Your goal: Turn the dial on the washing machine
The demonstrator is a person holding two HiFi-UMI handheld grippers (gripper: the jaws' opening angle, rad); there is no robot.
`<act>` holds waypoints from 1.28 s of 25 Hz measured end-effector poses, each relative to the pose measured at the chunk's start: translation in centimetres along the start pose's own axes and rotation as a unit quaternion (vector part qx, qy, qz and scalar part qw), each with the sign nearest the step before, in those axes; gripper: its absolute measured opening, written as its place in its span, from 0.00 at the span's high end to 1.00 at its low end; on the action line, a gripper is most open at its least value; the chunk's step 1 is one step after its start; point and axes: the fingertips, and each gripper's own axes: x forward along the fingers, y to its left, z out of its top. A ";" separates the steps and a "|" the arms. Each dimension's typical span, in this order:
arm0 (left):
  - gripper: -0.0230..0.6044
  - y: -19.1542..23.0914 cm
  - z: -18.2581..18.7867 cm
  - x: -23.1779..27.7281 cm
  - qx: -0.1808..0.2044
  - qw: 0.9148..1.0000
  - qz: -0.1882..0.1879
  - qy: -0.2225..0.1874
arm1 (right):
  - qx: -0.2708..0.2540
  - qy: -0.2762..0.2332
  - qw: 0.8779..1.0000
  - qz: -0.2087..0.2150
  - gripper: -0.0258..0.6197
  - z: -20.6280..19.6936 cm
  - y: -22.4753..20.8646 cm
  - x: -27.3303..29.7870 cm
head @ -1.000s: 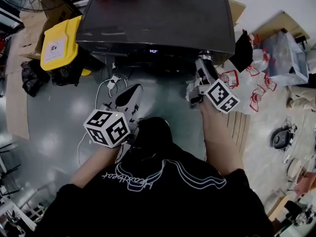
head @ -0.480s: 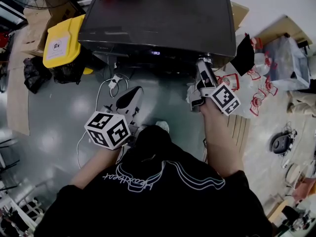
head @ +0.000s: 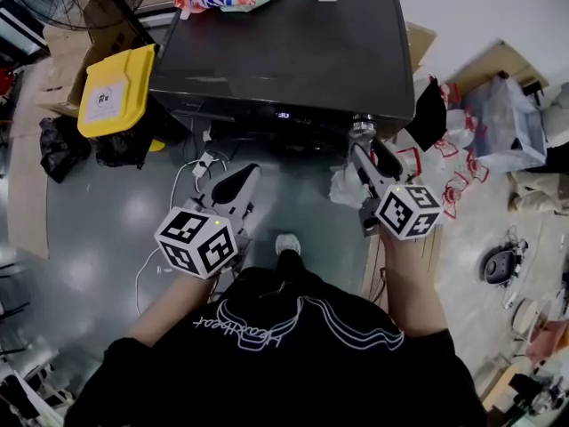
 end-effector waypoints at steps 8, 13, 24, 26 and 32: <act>0.95 -4.8 4.6 -5.0 0.075 0.995 -0.065 -0.004 | -0.058 0.011 0.990 0.130 0.96 4.0 14.5 -5.2; 0.95 -8.8 7.3 -9.5 0.097 0.987 -0.123 -0.019 | -0.067 -0.017 0.982 0.178 0.96 6.0 20.7 -9.6; 0.95 -13.7 7.5 -16.3 0.147 0.971 -0.187 -0.038 | -0.134 -0.079 0.970 0.189 0.96 5.9 28.3 -15.6; 0.95 -14.0 7.2 -17.2 0.154 0.969 -0.191 -0.040 | -0.135 -0.088 0.969 0.186 0.96 5.7 29.0 -16.3; 0.95 -14.0 6.9 -18.7 0.153 0.968 -0.192 -0.044 | -0.128 -0.100 0.970 0.183 0.96 5.5 30.1 -17.1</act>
